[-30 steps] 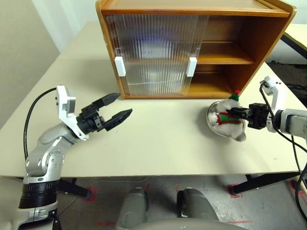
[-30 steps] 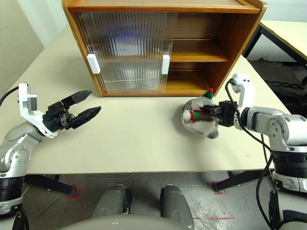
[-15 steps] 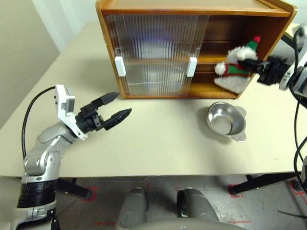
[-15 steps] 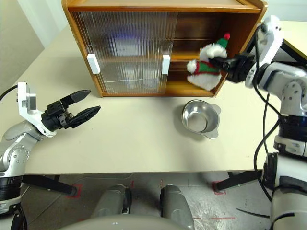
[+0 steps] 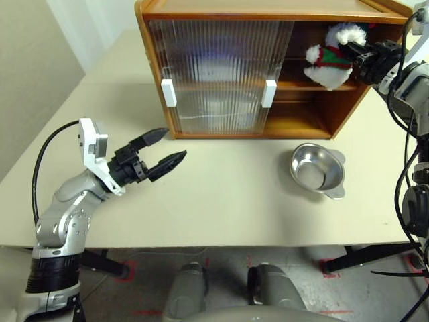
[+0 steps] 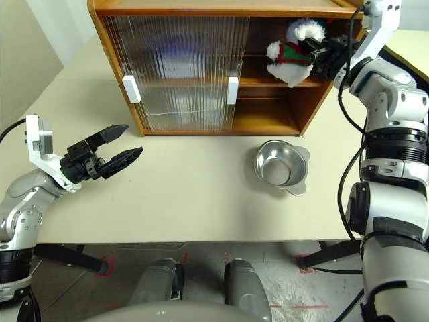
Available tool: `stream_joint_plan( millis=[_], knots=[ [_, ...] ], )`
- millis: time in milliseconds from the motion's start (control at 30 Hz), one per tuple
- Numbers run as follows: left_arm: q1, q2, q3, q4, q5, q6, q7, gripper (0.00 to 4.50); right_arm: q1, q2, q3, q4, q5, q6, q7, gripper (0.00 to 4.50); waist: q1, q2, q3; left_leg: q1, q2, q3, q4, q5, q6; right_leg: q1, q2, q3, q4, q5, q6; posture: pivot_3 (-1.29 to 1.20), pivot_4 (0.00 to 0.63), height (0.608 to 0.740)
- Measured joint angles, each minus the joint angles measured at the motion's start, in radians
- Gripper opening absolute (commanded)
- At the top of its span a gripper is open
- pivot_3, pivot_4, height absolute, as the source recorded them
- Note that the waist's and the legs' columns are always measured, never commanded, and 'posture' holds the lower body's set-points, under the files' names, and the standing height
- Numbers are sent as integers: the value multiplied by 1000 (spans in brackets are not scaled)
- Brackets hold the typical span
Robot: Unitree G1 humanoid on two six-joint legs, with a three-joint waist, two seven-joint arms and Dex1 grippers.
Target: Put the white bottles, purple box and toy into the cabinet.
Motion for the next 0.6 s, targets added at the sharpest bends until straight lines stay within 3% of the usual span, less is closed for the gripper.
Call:
stream_joint_plan(
  millis=[367, 600],
  knots=[
    [1, -1, 0, -8, 0, 4, 18, 4500, -74, 48, 58, 232, -121, -248, -5, 302, -1, 0, 0, 1, 0, 0, 0, 0, 0, 0, 0, 0, 3, 1, 0, 148, 1, 740],
    [7, 0, 0, -12, -1, 9, 18, 4500, -113, 60, 65, 309, -168, -319, -30, 2829, 0, 1, 0, 1, 0, 0, 0, 0, 0, 0, 0, 0, 4, 2, -1, 151, 2, 740]
  ],
)
